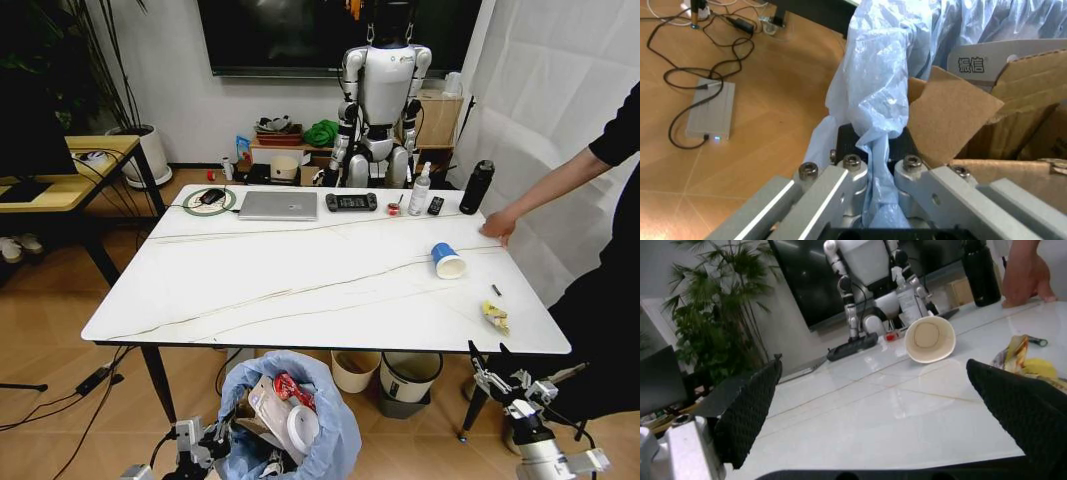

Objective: Pick up the trash bin and place the trash from the table into it.

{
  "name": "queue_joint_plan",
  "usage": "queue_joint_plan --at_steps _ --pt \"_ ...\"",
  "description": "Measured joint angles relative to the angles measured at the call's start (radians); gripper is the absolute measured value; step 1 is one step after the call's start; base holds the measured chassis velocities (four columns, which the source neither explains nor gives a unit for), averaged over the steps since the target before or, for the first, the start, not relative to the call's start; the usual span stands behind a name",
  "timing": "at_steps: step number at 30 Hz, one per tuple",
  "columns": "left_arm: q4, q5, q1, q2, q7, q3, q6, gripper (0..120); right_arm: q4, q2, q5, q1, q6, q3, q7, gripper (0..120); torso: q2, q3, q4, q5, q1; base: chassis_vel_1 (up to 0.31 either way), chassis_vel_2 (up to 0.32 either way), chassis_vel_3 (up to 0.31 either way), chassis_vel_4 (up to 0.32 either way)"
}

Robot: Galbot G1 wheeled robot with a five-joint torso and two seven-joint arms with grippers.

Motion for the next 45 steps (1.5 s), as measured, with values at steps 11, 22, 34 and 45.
queue_joint_plan --at_steps 11,22,34,45 --pt "0.005 -0.001 -0.004 -0.001 -0.002 0.001 0.000 0 -0.012 -0.003 0.002 0.008 -0.001 -0.002 0.001 100 0.000 0.000 0.0001 0.0001 0.000 -0.058 -0.058 0.068 0.064" --pt "0.006 -0.003 -0.008 -0.004 -0.005 0.003 0.002 0 -0.022 -0.012 0.003 0.017 -0.001 -0.004 0.003 100 0.000 0.000 0.0001 0.0001 0.000 -0.068 -0.067 0.065 0.062" --pt "0.007 -0.003 -0.008 -0.009 -0.005 0.003 0.003 0 -0.034 -0.016 0.001 0.023 0.001 -0.009 -0.002 100 0.000 0.000 0.0000 0.0002 0.000 -0.077 -0.072 0.083 0.069" --pt "0.008 0.000 -0.006 -0.013 -0.005 0.000 0.003 0 -0.049 -0.035 -0.121 0.045 0.040 -0.022 -0.008 100 0.000 0.000 -0.0001 0.0001 0.000 -0.051 -0.055 0.041 0.055"
